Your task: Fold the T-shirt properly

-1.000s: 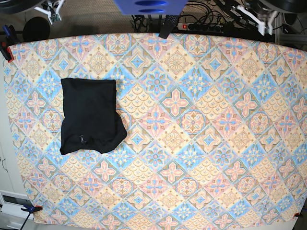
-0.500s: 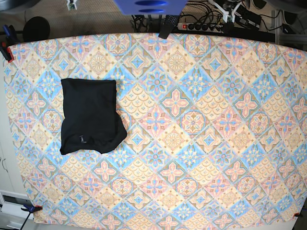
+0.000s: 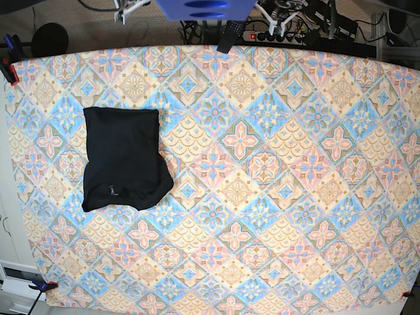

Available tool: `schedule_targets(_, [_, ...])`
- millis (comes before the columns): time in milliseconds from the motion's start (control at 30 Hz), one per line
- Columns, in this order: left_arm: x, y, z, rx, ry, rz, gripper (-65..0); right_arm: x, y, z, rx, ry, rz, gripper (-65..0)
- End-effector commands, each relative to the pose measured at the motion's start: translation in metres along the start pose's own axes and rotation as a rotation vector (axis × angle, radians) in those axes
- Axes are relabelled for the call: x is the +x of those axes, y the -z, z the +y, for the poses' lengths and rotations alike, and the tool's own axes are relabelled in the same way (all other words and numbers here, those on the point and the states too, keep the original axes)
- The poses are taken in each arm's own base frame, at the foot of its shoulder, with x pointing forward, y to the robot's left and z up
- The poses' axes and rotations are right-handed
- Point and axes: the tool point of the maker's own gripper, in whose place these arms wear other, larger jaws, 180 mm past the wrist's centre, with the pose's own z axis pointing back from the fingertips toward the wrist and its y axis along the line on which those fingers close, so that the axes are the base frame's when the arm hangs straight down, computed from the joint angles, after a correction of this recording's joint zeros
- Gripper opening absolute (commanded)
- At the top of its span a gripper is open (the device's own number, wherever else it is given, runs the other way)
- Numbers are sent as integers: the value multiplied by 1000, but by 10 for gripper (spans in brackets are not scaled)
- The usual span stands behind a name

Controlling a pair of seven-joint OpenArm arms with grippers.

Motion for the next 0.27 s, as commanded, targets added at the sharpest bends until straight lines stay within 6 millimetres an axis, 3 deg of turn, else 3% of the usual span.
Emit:
schedule_targets(0, [-3,-1,-2,1,7,1,-643,7,1,-3,-14,2,-12,-648])
schedule_targets(100, [-2,1,-12,-8,-4,-1,-643,18,7,0,-36,7,-17,-648])
schedule_targets(233, [2,2,-14,-10,-8,-12,-643,20,9,-2,-66,10,-15,-647])
